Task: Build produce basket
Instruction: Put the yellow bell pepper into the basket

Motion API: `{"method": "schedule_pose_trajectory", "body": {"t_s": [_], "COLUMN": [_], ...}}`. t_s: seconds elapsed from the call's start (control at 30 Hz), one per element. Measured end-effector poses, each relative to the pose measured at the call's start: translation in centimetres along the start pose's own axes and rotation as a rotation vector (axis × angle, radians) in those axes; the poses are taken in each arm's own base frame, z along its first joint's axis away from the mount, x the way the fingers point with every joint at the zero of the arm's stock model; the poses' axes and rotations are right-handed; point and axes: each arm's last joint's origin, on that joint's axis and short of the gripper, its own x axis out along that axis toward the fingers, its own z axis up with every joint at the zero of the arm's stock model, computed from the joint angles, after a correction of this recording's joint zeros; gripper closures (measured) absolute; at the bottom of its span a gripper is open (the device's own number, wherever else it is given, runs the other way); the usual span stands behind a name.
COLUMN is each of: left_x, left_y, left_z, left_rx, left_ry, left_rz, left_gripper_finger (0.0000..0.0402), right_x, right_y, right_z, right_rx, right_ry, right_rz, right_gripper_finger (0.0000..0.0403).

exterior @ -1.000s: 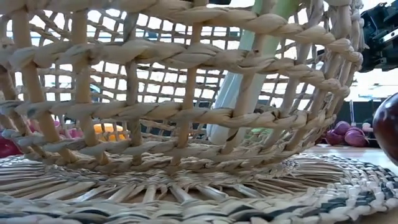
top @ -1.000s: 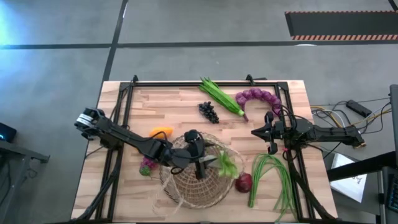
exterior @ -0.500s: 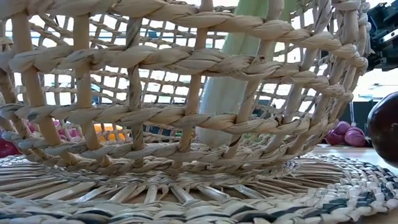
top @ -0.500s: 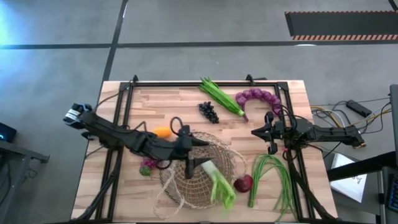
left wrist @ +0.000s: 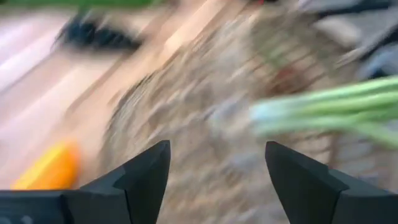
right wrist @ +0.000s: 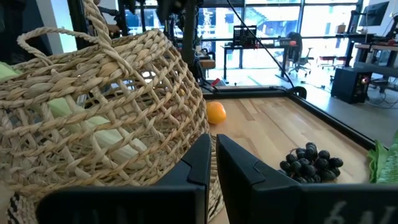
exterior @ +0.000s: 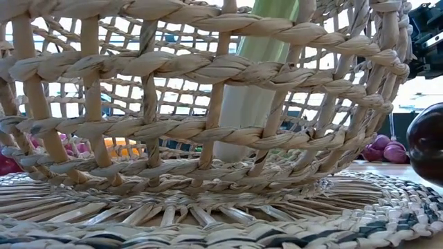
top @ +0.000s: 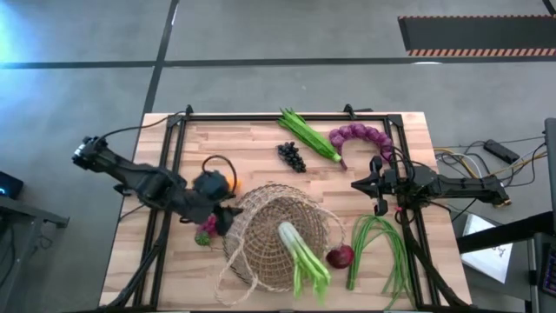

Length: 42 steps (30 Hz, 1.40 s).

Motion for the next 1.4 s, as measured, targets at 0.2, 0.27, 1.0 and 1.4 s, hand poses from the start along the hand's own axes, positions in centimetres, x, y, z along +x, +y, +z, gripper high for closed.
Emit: {"method": "schedule_pose_trajectory", "body": {"t_s": [0.2, 0.27, 1.0, 1.4], "left_x": [1.9, 3.1, 7.1, 8.0], "left_y": [1.8, 2.0, 6.2, 8.9], "left_z": [-3.2, -4.3, -8.4, -10.8], "left_rx": [-0.005, 0.063, 0.328, 0.419], "left_ry": [0.304, 0.406, 0.802, 0.893], "left_rz": [0.219, 0.248, 0.495, 0.583], "left_gripper_finger": [0.0153, 0.0153, 0.0063, 0.0004], "right_x": [0.0, 0.0, 0.0, 0.0], "right_y": [0.0, 0.0, 0.0, 0.0], "right_z": [0.0, 0.0, 0.0, 0.0], "right_rx": [0.0, -0.002, 0.0, -0.002], "right_ry": [0.0, 0.0, 0.0, 0.0], "right_rz": [0.0, 0.0, 0.0, 0.0], "right_gripper_finger": [0.0385, 0.0385, 0.0385, 0.0385]}}
